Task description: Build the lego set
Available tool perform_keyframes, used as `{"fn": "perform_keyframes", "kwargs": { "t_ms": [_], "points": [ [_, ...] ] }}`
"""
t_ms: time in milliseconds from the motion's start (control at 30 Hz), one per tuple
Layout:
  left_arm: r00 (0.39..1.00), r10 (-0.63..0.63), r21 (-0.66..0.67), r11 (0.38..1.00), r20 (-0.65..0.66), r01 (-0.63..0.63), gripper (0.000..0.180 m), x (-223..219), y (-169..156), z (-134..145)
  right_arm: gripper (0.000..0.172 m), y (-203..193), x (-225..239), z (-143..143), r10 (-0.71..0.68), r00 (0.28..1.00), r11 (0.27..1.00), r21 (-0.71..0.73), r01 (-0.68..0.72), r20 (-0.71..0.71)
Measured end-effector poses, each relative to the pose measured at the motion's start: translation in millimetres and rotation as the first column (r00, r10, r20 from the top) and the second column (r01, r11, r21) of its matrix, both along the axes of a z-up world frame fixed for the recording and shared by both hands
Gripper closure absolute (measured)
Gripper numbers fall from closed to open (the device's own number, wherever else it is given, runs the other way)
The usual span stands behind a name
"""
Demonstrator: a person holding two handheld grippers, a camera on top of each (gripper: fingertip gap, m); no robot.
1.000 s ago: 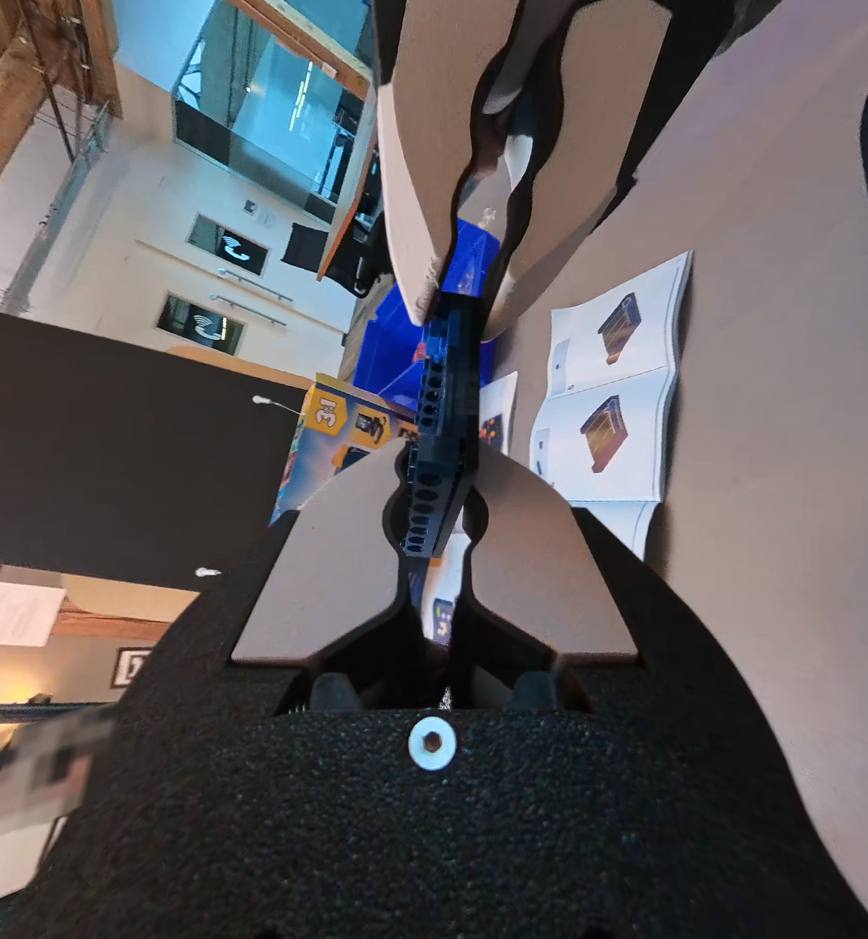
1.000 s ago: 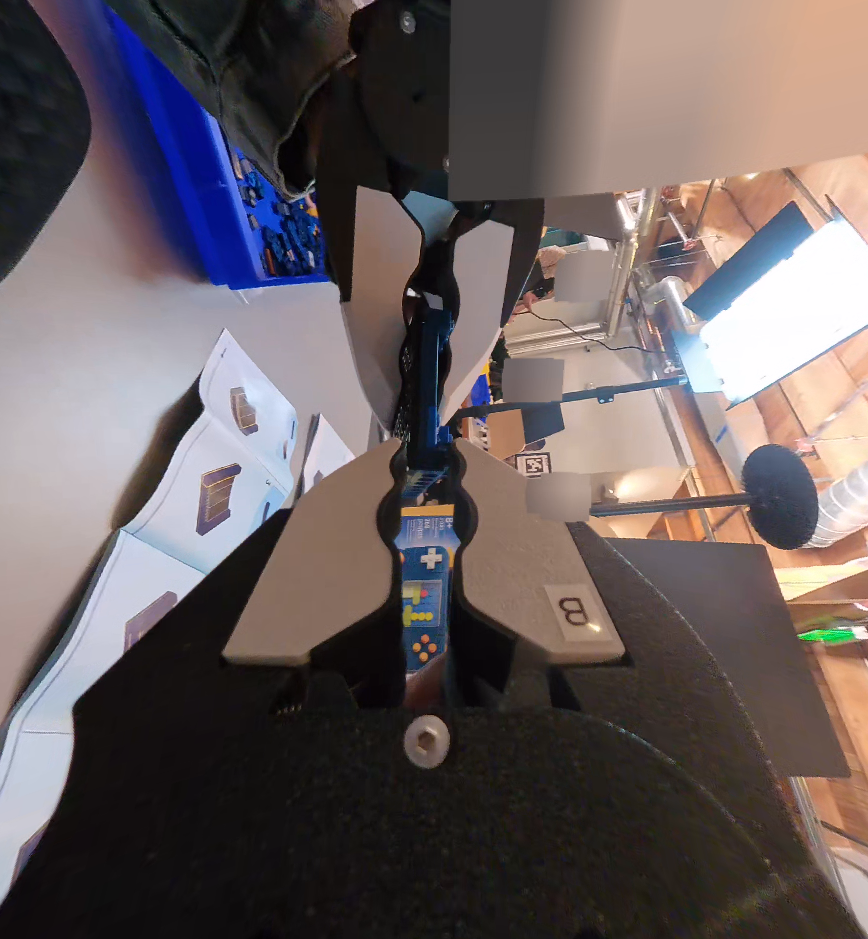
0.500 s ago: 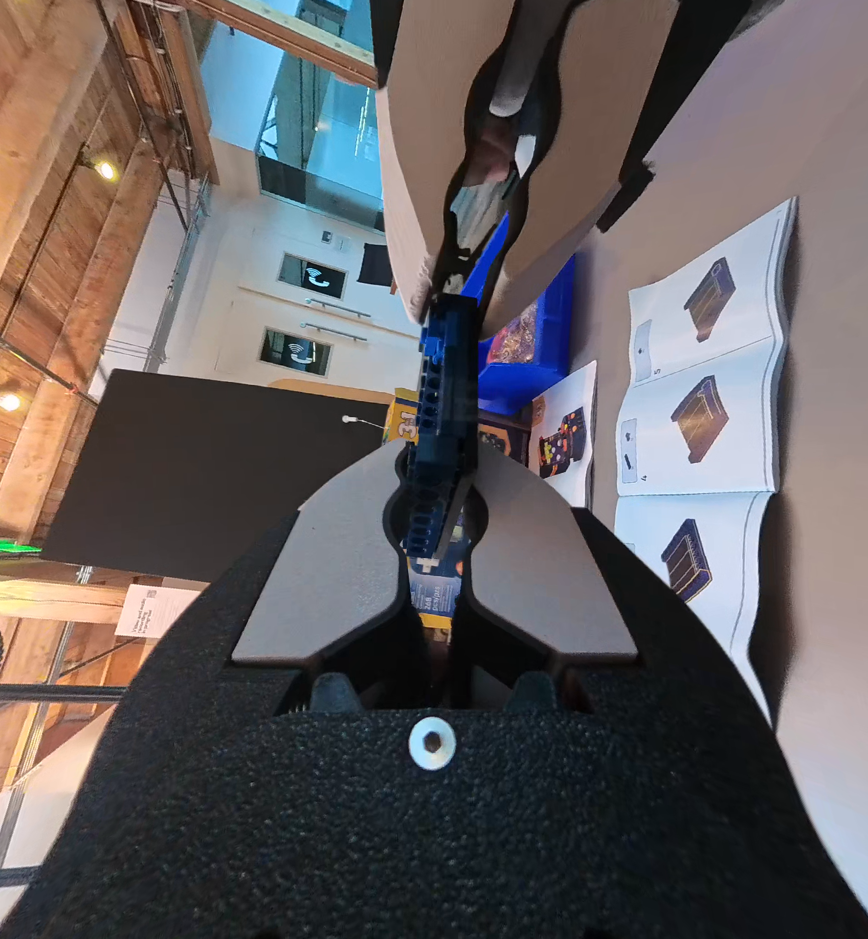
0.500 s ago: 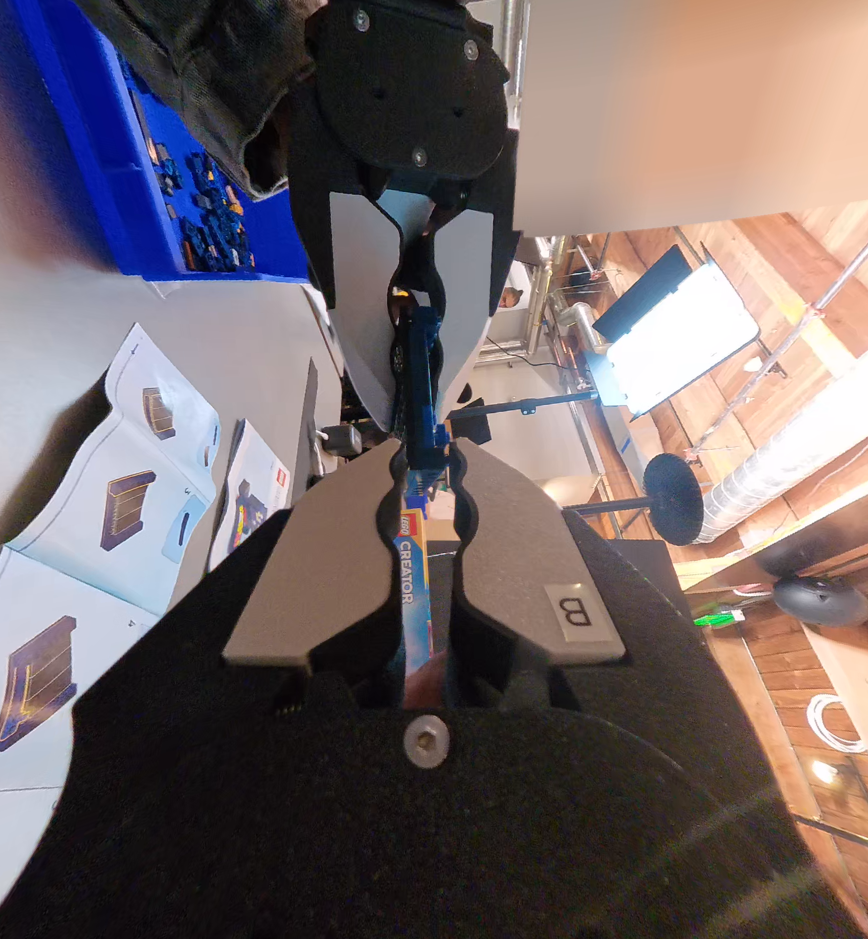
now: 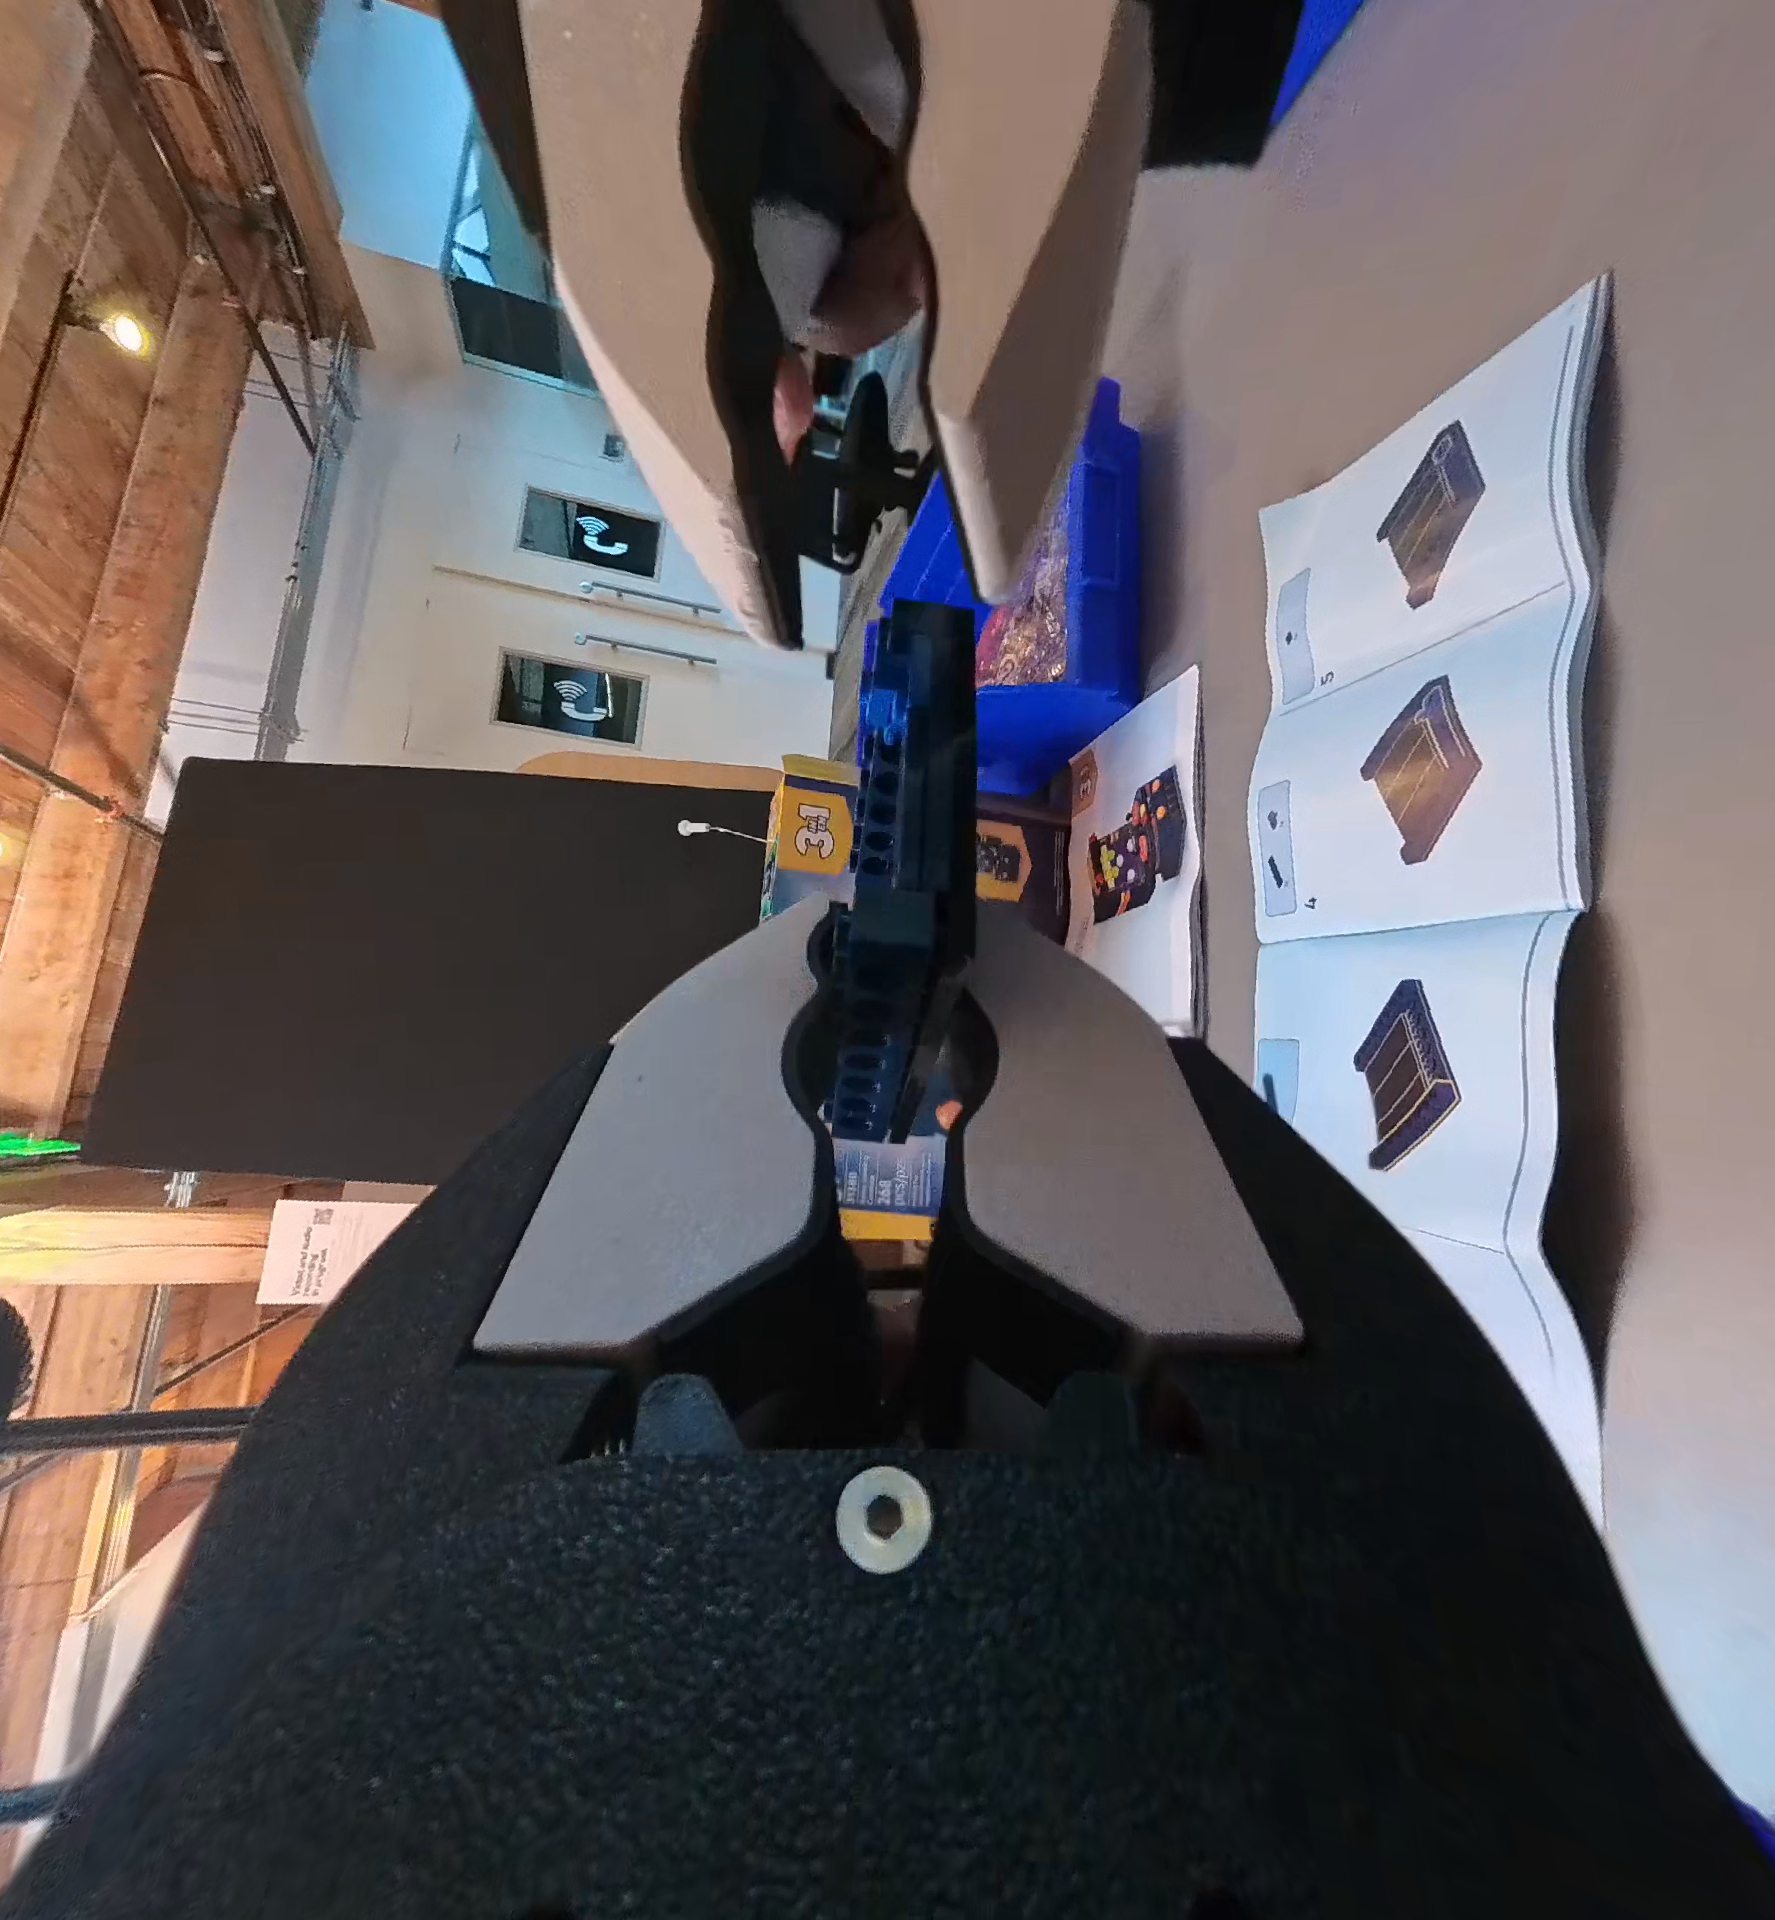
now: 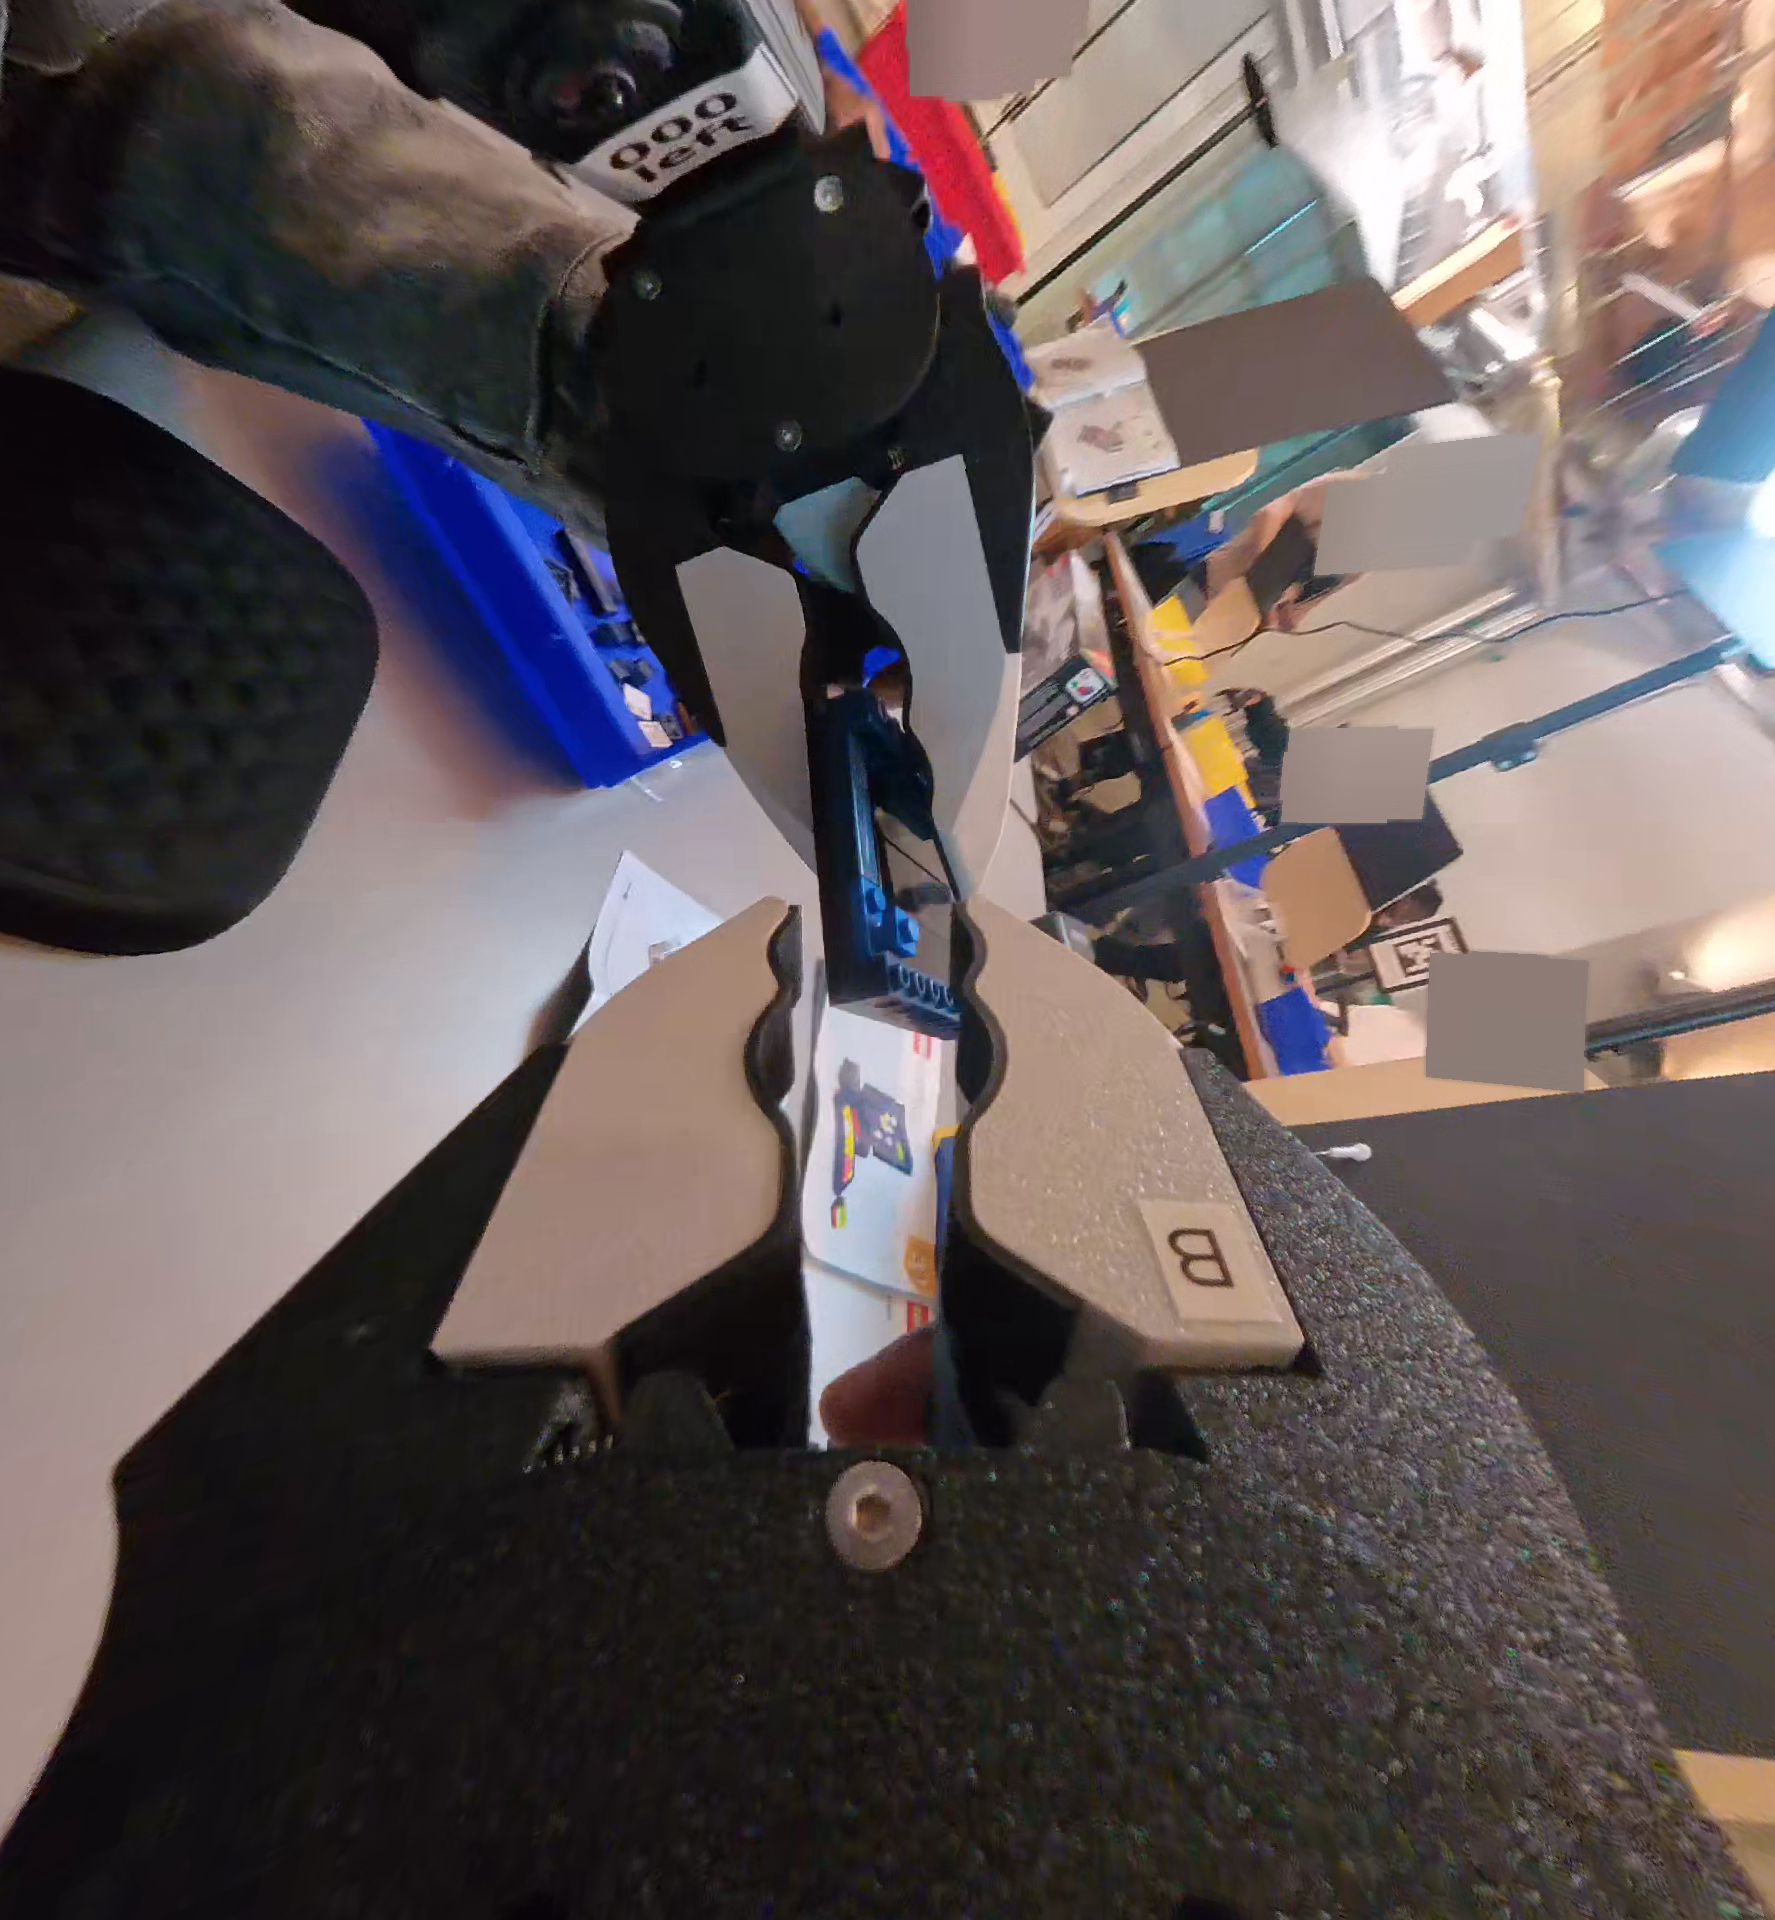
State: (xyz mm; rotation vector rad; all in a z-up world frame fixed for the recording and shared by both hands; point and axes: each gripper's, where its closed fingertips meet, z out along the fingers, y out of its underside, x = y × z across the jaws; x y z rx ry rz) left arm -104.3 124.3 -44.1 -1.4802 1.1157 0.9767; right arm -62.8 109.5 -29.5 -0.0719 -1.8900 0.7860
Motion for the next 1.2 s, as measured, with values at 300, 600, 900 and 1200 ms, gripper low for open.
{"fn": "perform_keyframes", "kwargs": {
  "t_ms": [300, 600, 900, 1200],
  "points": [
    [1.0, -0.001, -0.001, 1.0, -0.003, 0.001, 0.165, 1, 0, -2, 0.152, 1, -9, -10, -0.064, 0.998, 0.992, 0.113, 0.061, 0.023],
    [0.999, 0.034, 0.003, 0.999, 0.021, -0.034, 0.165, -3, 2, 0, 0.155, 5, -12, -7, -0.131, 0.985, 0.957, 0.245, 0.156, -0.113],
    [0.997, 0.032, 0.003, 0.999, 0.068, -0.032, 0.165, 0, 2, 5, 0.156, 4, -9, 2, -0.135, 0.973, 0.946, 0.269, 0.182, -0.185],
    [0.999, 0.024, 0.039, 0.999, -0.03, -0.022, 0.165, 5, 1, 14, 0.157, 5, -5, 7, -0.121, 0.981, 0.965, 0.215, 0.152, -0.149]
  ]
}}
